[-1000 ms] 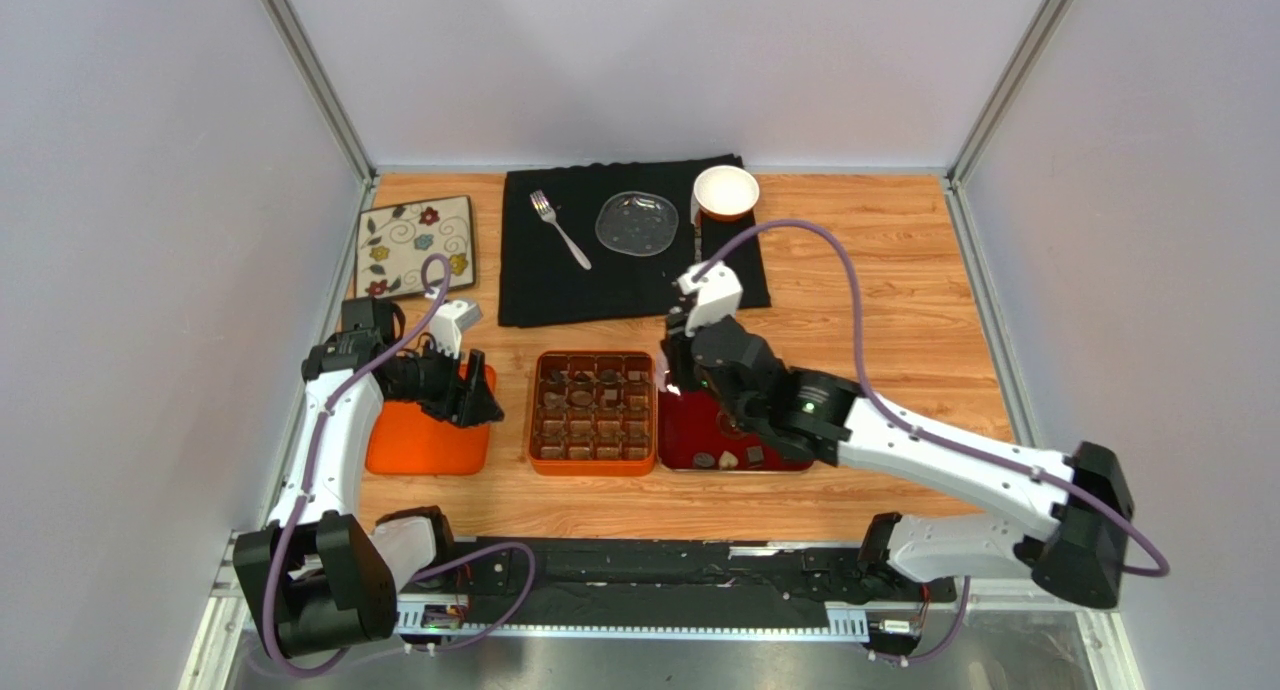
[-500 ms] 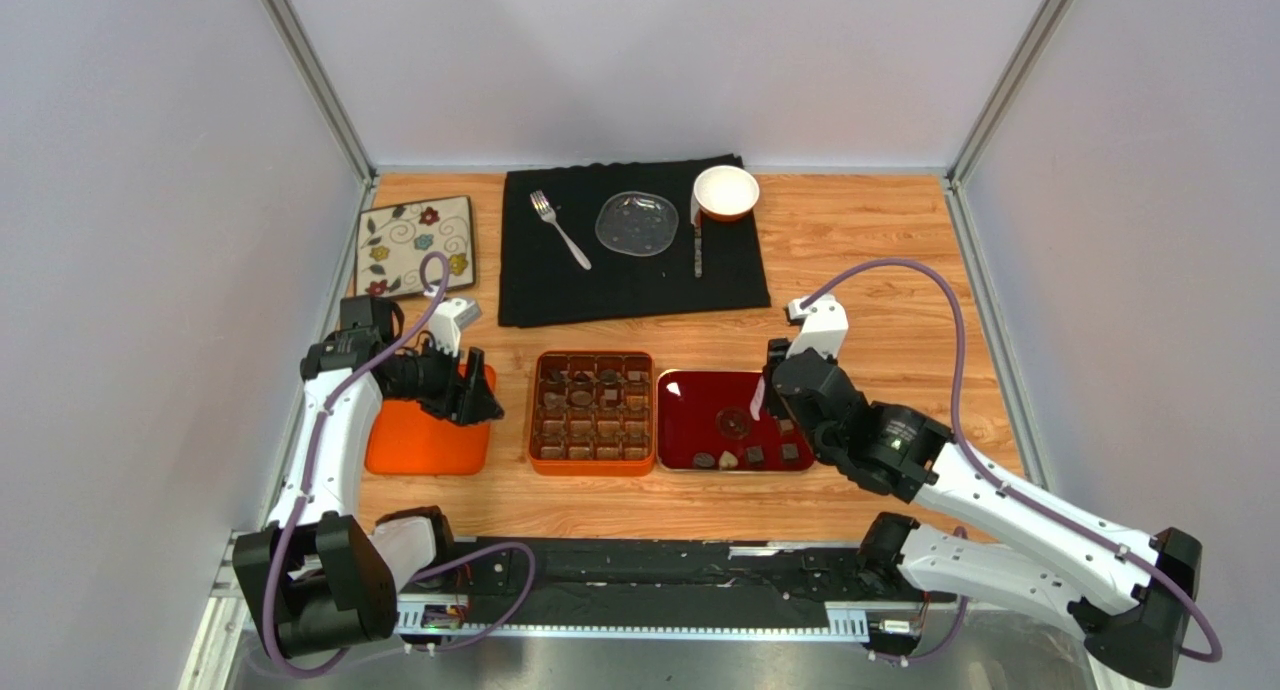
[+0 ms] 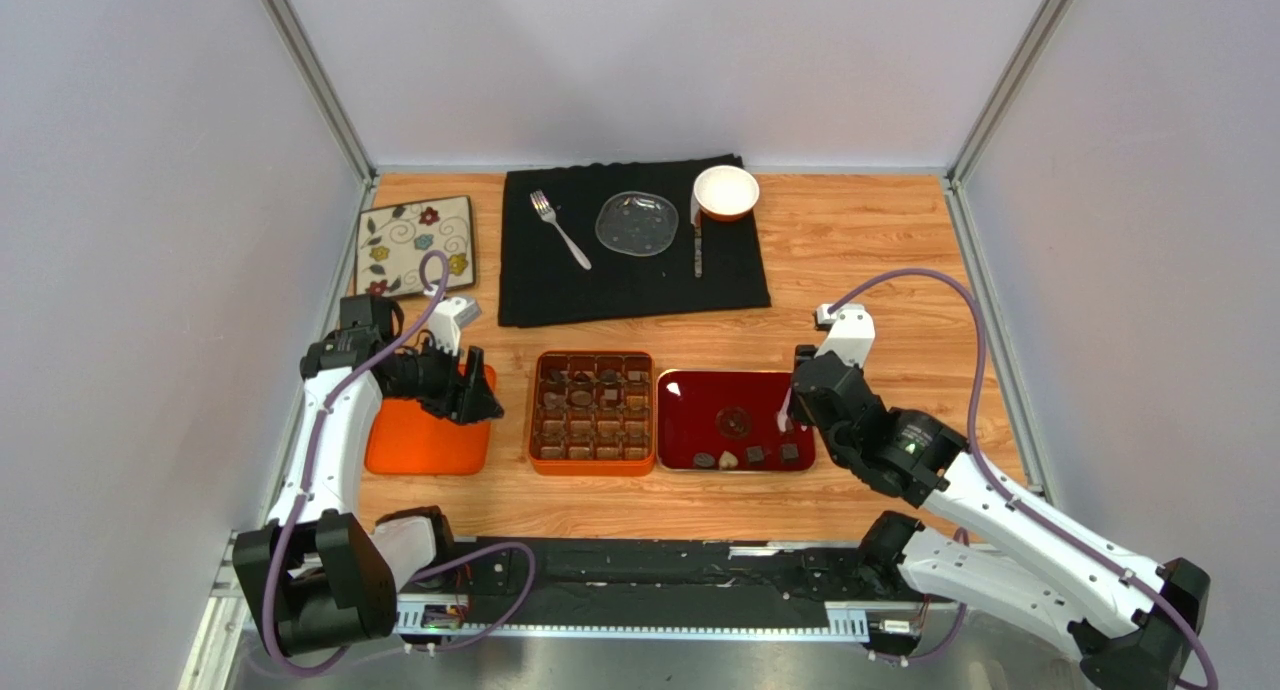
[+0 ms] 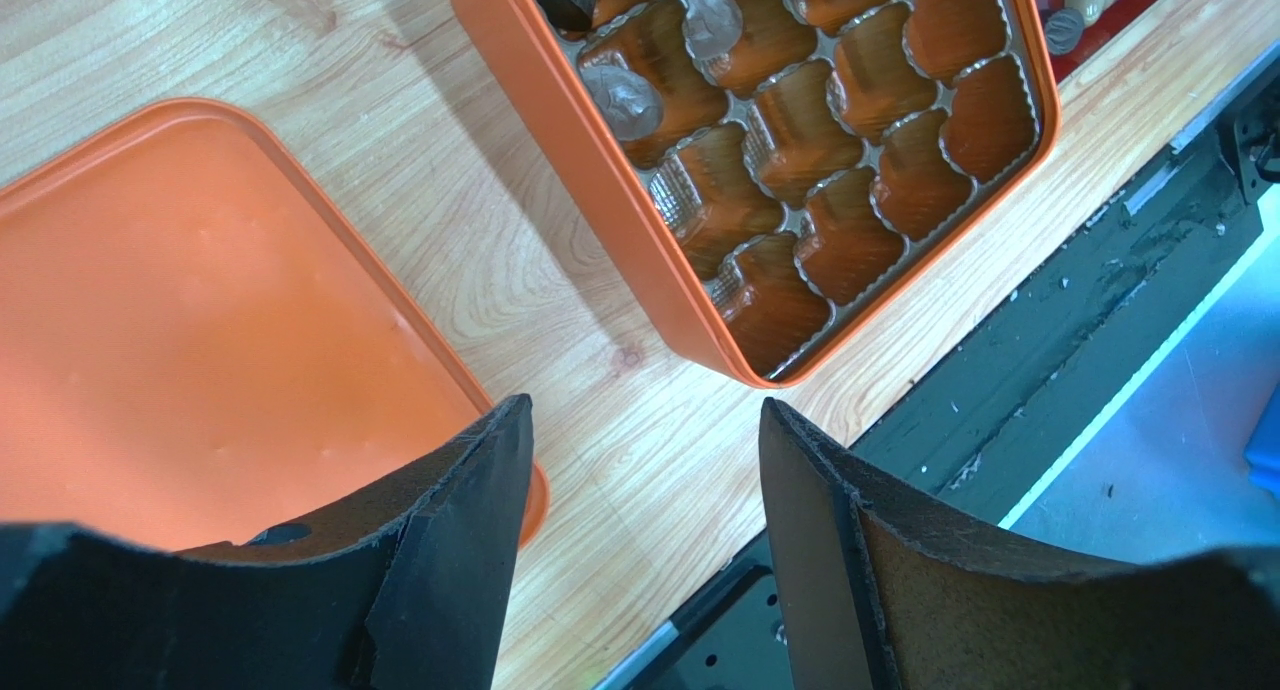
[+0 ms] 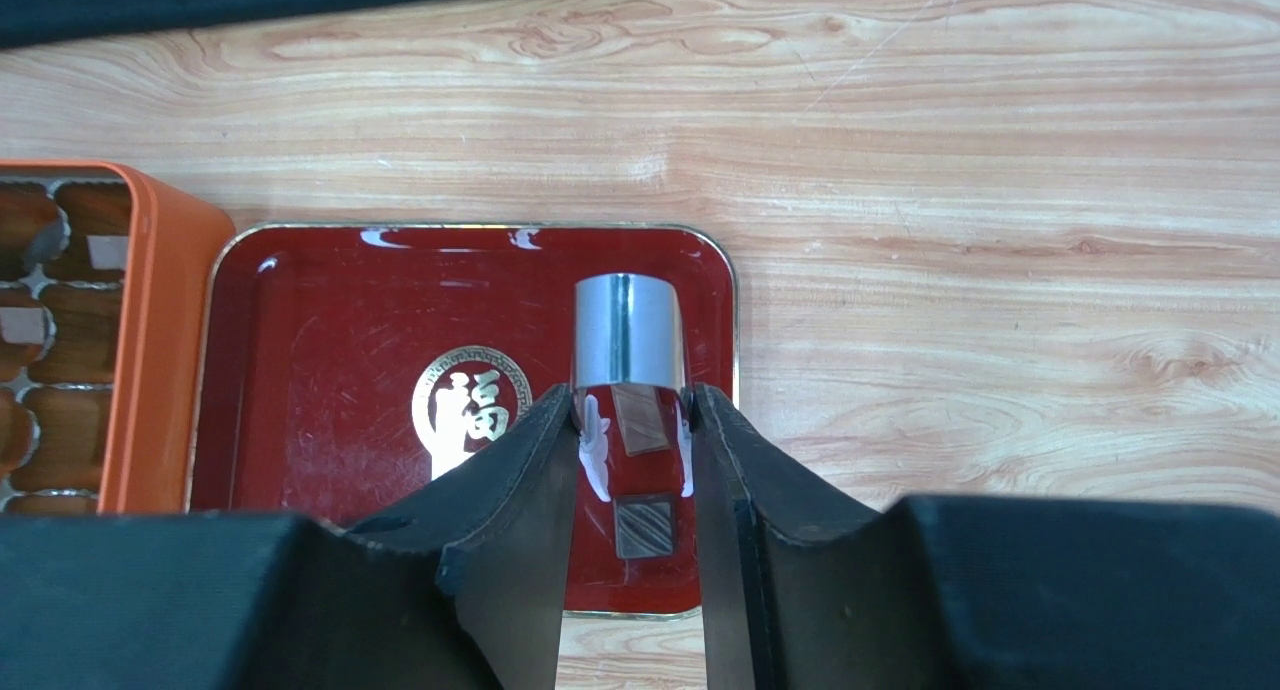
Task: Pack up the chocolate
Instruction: Pick up the fake chocolate from the plate, then place the fake chocolate in the packing box, then pick up the fake chocolate from the plate.
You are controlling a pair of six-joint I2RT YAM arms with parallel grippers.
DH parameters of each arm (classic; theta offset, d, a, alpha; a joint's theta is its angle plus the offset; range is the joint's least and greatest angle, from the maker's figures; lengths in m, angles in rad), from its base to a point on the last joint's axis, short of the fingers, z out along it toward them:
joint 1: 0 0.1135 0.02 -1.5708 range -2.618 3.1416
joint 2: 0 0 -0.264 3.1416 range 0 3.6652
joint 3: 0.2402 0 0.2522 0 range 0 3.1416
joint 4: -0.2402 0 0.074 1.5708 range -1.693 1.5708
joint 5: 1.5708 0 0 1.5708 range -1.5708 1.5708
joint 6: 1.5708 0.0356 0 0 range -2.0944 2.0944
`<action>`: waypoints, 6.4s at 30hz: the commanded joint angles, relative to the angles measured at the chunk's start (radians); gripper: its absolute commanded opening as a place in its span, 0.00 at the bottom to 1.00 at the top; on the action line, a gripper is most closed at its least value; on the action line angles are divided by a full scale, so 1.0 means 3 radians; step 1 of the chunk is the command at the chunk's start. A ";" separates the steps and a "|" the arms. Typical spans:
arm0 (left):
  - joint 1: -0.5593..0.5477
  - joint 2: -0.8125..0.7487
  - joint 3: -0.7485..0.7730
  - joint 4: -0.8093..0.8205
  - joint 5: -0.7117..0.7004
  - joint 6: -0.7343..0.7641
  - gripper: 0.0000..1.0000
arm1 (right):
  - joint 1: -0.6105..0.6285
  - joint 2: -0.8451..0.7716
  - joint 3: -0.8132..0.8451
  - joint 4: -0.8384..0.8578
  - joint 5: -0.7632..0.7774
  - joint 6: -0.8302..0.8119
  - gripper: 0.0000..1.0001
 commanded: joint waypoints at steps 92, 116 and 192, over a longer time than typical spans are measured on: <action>0.0046 -0.0043 0.0098 -0.0004 0.0112 0.0069 0.63 | 0.0747 0.2200 0.1340 0.1957 -0.0865 -0.0770 0.27; 0.0062 -0.0022 0.0154 -0.0040 0.0128 0.0079 0.63 | 0.0742 0.1858 0.1202 0.1825 -0.0665 -0.0801 0.30; 0.0062 0.0003 0.0303 -0.0147 0.0164 0.0038 0.62 | 0.0910 0.0702 -0.0199 0.1380 -0.0680 -0.0269 0.38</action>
